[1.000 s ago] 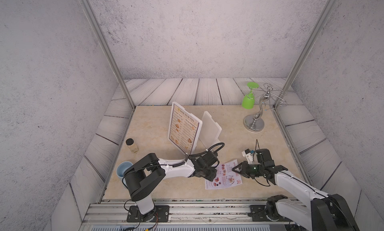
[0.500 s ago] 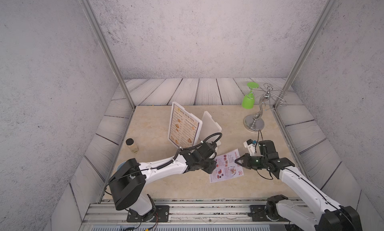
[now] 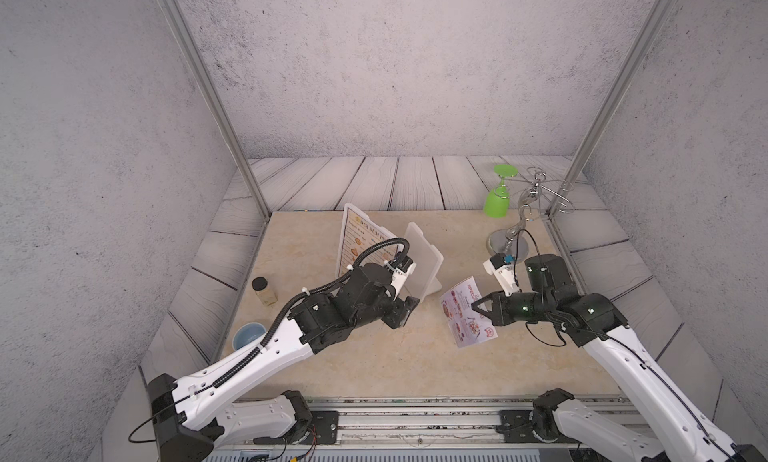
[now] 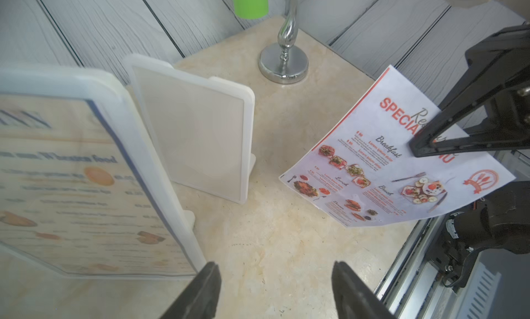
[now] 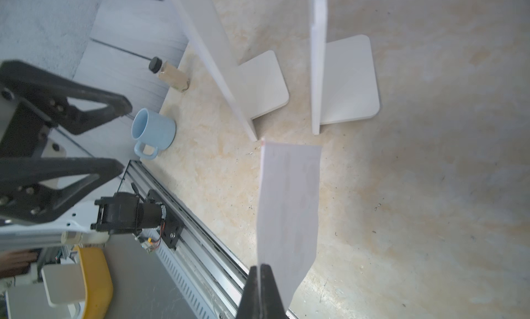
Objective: Insert the menus into the narrow rack
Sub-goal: Pick up the menu from the center of the board.
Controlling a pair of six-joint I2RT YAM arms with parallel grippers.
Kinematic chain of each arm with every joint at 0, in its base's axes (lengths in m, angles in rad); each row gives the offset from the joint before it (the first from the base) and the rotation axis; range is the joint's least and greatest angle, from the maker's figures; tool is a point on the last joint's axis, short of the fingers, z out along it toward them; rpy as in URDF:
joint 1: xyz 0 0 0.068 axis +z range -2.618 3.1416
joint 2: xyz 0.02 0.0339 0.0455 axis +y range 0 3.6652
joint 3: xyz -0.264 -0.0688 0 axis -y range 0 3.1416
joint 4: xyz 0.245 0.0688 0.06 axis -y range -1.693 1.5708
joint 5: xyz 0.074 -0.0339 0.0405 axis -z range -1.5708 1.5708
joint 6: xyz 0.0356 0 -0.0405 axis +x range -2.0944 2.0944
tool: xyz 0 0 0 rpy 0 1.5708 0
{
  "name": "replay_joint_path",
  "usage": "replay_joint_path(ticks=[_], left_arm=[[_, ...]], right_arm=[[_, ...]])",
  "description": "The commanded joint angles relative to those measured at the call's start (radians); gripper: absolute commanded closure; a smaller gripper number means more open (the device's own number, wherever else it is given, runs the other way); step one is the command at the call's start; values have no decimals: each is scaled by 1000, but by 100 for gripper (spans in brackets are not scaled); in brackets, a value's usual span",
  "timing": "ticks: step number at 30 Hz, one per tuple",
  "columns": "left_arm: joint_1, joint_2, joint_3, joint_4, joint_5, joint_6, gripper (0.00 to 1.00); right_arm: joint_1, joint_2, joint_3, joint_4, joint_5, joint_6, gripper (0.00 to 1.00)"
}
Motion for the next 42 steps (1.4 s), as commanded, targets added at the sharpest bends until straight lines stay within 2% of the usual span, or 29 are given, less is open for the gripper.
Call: replay_joint_path(ticks=[1,4,7,12,15,21,28,36,42], left_arm=[[5,-34,35,-54,1,131,33],[11,-62,20,-12,43,244,31],[16,-86,-5,29,153,348,30],[34,-67,-1,32,222,442,29],[57,-44,25,17,288,461,29],[82,-4,72,-1,348,496,29],[105,31,101,-33,427,504,29],[147,85,126,-52,586,494,38],[170,102,137,-59,630,490,45]], right_arm=[[60,48,94,-128,45,-109,100],[89,90,181,-186,30,-176,100],[102,128,258,-228,14,-230,100],[140,147,325,-221,-95,-310,100],[153,159,348,-214,-145,-358,100],[164,211,392,-195,-220,-429,100],[173,241,419,-163,-223,-482,100],[173,212,375,-102,-217,-517,100],[173,217,371,-93,-186,-512,100]])
